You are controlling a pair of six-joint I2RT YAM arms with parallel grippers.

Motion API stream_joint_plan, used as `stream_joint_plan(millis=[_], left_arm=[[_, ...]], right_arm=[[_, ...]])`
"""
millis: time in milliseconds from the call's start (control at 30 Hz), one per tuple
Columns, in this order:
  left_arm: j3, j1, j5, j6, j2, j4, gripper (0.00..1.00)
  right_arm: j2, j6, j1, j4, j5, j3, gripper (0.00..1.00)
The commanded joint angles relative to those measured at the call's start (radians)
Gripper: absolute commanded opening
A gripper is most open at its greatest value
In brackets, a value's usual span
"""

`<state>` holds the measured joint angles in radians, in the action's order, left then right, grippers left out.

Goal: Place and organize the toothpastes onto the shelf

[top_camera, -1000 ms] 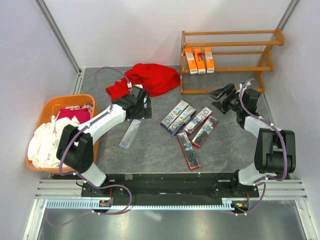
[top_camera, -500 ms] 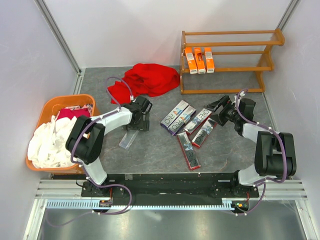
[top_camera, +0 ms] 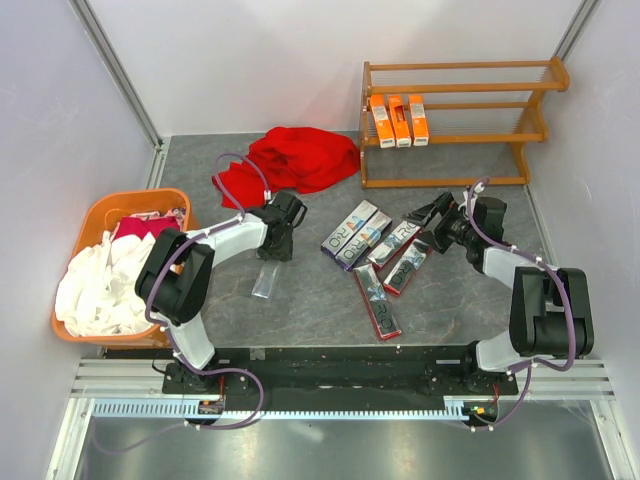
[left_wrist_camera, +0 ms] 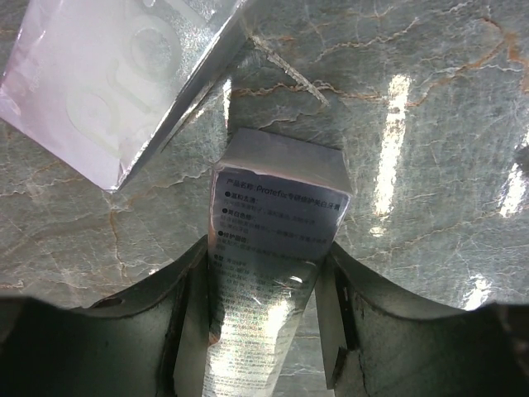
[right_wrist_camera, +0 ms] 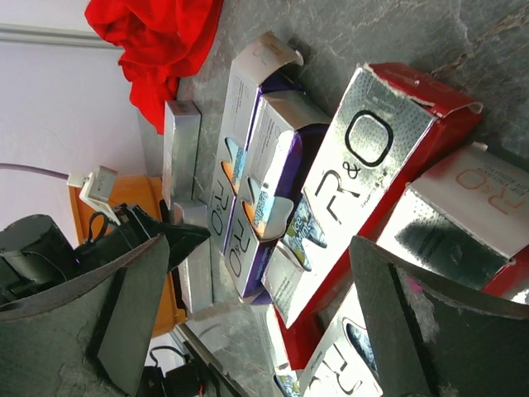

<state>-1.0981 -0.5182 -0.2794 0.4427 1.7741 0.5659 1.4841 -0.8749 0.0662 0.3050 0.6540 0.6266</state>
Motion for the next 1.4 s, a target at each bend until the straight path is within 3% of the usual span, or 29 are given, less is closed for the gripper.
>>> stream_joint_plan(millis=[0, 300, 533, 667, 800, 1133, 1267, 1367], left_arm=[[-0.028, 0.004, 0.037, -0.016, -0.005, -0.029, 0.48], [-0.103, 0.027, 0.198, 0.022, -0.107, -0.063, 0.48], [-0.105, 0.089, 0.403, 0.1, -0.179, -0.148, 0.48], [-0.016, 0.148, 0.564, 0.217, -0.238, -0.305, 0.48], [0.128, 0.216, 0.735, 0.41, -0.298, -0.634, 0.48], [0.222, 0.239, 0.878, 0.789, -0.239, -0.964, 0.49], [0.311, 0.239, 0.93, 1.011, -0.171, -1.332, 0.5], [0.346, 0.238, 0.944, 1.106, -0.121, -1.435, 0.49]], right_arm=[[-0.053, 0.059, -0.031, -0.047, -0.028, 0.044, 0.98], [-0.143, 0.152, -0.155, -0.201, -0.154, 0.145, 0.98], [-0.223, 0.178, -0.265, -0.253, -0.273, 0.174, 0.98], [-0.278, 0.186, -0.363, -0.257, -0.382, 0.174, 0.98], [-0.312, 0.198, -0.483, -0.257, -0.519, 0.185, 0.98], [-0.262, 0.28, -0.891, -0.196, -0.899, 0.214, 0.98], [-0.251, 0.333, -1.022, -0.161, -1.062, 0.22, 0.98], [-0.245, 0.369, -1.098, -0.124, -1.161, 0.216, 0.98]])
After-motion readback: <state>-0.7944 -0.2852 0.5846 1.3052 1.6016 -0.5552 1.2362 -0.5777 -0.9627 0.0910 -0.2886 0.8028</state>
